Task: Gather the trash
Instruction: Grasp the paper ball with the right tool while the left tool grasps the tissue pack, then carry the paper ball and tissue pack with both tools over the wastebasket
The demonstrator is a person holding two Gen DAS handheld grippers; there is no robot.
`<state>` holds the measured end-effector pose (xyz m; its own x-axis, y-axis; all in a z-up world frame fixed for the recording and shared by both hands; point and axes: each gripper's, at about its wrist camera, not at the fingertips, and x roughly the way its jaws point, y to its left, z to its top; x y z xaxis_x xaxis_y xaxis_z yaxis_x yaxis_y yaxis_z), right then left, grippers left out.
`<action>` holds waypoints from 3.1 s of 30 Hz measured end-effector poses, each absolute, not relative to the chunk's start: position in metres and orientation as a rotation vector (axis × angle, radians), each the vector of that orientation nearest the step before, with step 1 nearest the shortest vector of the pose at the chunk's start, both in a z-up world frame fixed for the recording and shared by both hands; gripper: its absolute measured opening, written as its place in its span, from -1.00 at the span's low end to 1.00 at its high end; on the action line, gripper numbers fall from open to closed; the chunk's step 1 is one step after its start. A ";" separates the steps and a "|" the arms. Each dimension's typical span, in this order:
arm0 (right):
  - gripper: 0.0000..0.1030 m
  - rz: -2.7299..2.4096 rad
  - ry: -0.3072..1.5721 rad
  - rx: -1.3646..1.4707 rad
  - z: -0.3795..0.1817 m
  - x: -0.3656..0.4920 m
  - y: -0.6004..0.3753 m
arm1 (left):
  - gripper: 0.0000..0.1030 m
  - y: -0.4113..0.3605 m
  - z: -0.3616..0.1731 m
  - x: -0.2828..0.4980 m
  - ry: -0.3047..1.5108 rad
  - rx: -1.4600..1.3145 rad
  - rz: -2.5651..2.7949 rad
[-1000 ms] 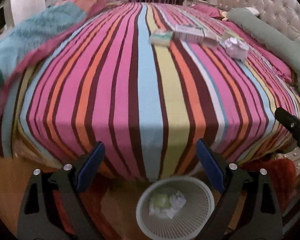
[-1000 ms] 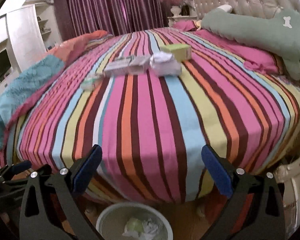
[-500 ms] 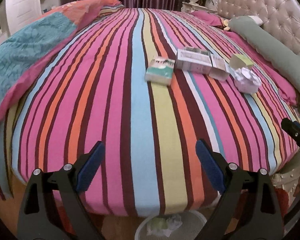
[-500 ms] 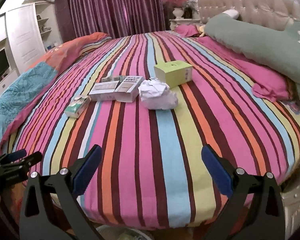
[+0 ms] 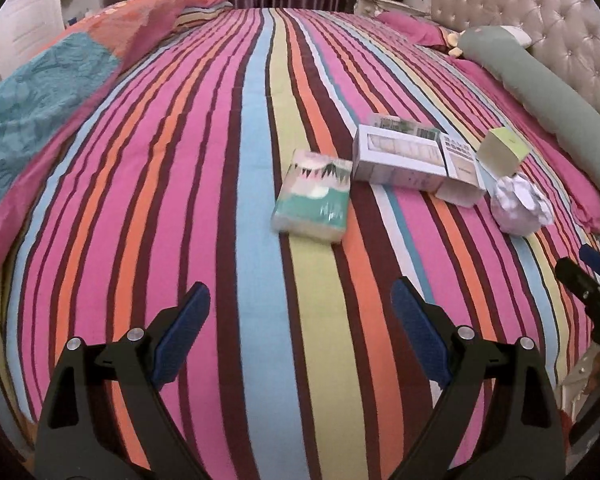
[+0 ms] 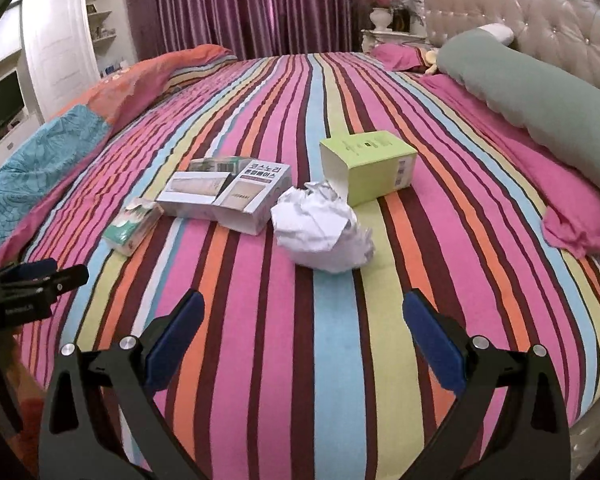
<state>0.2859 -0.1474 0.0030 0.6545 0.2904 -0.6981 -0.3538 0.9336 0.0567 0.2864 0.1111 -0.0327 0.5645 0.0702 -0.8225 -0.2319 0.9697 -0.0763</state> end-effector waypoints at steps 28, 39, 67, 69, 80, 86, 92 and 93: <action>0.82 0.378 0.881 -0.169 -0.027 0.356 -0.117 | 0.63 0.128 -0.072 0.376 1.060 -0.205 0.219; 0.12 0.303 0.888 -0.152 -0.026 0.352 -0.126 | -0.03 0.129 -0.068 0.369 1.038 -0.171 0.280; 0.12 0.302 0.885 0.074 0.004 0.267 -0.170 | -0.03 0.105 -0.026 0.247 0.981 -0.213 0.261; 0.12 0.302 0.890 0.092 0.002 0.257 -0.175 | -0.03 0.103 -0.028 0.236 0.981 -0.218 0.252; 0.12 0.309 0.886 0.129 0.000 0.215 -0.187 | -0.03 0.089 -0.034 0.185 0.973 -0.226 0.218; 0.12 0.321 0.867 0.140 0.005 0.195 -0.191 | -0.03 0.079 -0.035 0.160 0.966 -0.226 0.203; 0.12 0.338 0.875 0.175 0.001 0.169 -0.189 | -0.03 0.059 -0.039 0.128 0.964 -0.190 0.173; 0.12 0.338 0.878 0.180 0.000 0.165 -0.189 | -0.03 0.055 -0.041 0.122 0.966 -0.187 0.168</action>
<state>0.1647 -0.1888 -0.0002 0.5905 0.3623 -0.7212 -0.2159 0.9319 0.2913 0.1222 0.0555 -0.0411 0.5577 0.0580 -0.8280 -0.2242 0.9710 -0.0829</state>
